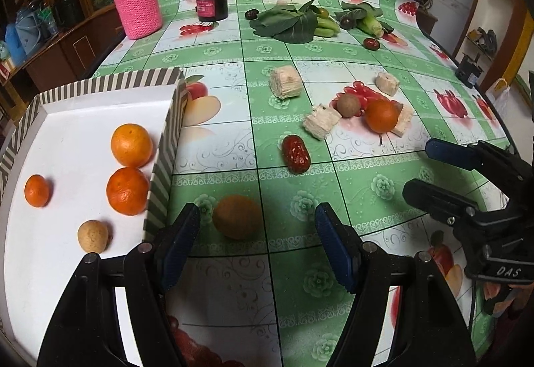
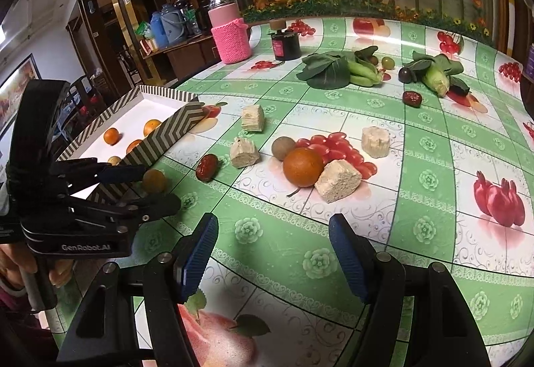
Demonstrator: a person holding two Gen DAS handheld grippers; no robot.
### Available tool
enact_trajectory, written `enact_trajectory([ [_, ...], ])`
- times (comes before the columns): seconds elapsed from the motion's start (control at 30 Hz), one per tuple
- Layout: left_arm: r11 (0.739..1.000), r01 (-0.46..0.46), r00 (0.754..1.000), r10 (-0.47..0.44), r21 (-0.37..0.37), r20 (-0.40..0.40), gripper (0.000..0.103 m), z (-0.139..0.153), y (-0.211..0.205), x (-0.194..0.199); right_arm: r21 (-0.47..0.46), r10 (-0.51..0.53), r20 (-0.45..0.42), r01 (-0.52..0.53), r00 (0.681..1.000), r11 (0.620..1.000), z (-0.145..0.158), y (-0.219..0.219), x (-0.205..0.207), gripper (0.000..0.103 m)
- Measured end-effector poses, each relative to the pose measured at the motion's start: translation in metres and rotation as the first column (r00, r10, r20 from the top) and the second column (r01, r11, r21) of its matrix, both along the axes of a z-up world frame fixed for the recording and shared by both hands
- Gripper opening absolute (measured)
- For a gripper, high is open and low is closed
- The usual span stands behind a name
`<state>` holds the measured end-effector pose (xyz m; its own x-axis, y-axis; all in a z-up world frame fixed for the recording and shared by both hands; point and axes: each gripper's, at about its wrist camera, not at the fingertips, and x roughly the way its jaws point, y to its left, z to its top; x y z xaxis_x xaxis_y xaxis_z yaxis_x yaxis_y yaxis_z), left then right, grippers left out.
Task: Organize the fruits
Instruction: 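Grasp the kiwi with the left tool while the right tool grasps a beige cube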
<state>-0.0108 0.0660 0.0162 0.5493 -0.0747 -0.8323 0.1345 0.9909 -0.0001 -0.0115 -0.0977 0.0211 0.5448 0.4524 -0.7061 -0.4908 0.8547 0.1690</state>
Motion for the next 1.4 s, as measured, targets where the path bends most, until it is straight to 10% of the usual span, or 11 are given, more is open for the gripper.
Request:
enact_trajectory([
  [0.37, 0.999, 0.0, 1.0, 0.001, -0.054, 0.019, 0.033, 0.003, 0.015, -0.01, -0.077, 0.055, -0.053, -0.059, 0.997, 0.995, -0.003, 0.041, 0.008, 0.049],
  [1.4, 0.997, 0.004, 1.0, -0.006, -0.081, -0.017, 0.052, 0.005, 0.004, 0.004, -0.056, 0.061, -0.087, -0.066, 0.994, 0.996, -0.005, 0.063, 0.069, 0.045],
])
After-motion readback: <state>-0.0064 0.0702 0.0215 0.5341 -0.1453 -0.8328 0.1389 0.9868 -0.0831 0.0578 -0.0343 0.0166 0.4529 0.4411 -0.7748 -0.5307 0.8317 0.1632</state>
